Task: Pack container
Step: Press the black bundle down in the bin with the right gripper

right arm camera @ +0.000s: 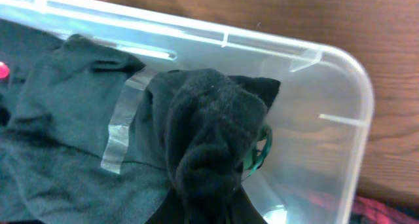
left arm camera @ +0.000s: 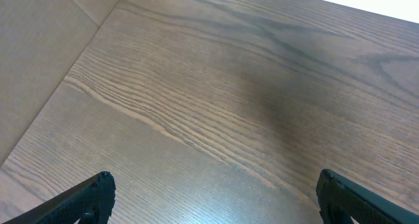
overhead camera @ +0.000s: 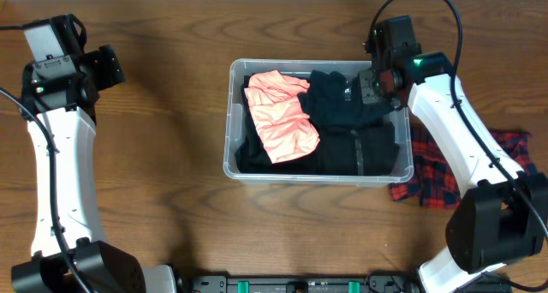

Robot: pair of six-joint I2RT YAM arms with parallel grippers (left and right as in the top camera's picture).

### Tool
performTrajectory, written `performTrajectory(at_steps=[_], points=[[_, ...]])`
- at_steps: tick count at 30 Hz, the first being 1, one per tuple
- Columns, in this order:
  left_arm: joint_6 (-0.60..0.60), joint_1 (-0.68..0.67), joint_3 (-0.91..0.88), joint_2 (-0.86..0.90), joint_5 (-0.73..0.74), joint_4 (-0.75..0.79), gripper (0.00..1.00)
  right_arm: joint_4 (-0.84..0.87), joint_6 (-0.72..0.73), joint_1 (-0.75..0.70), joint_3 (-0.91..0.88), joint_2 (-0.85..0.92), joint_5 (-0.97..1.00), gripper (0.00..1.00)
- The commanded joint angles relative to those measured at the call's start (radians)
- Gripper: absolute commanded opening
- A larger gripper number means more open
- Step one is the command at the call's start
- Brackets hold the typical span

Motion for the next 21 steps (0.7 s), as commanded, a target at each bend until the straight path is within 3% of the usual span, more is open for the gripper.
performTrajectory(at_steps=[1,4,7,9,14,21], points=[[0.001,0.002,0.003,0.001,-0.008,-0.001,0.98,0.011,-0.042,-0.01,-0.001,0.016,0.058,0.05],[0.001,0.002,0.003,0.001,-0.009,-0.001,0.98,0.01,-0.042,-0.01,-0.001,0.016,0.058,0.1],[0.001,0.002,0.003,0.001,-0.008,-0.001,0.98,0.01,-0.042,-0.01,-0.001,0.016,0.061,0.44],[0.001,0.002,0.003,0.001,-0.009,-0.001,0.98,0.01,-0.042,-0.01,-0.001,0.016,0.075,0.51],[0.001,0.002,0.003,0.001,-0.009,-0.001,0.98,0.027,-0.049,-0.01,0.005,0.014,0.113,0.63],[0.001,0.002,0.003,0.001,-0.008,-0.001,0.98,0.043,-0.056,0.007,0.039,-0.005,0.097,0.63]])
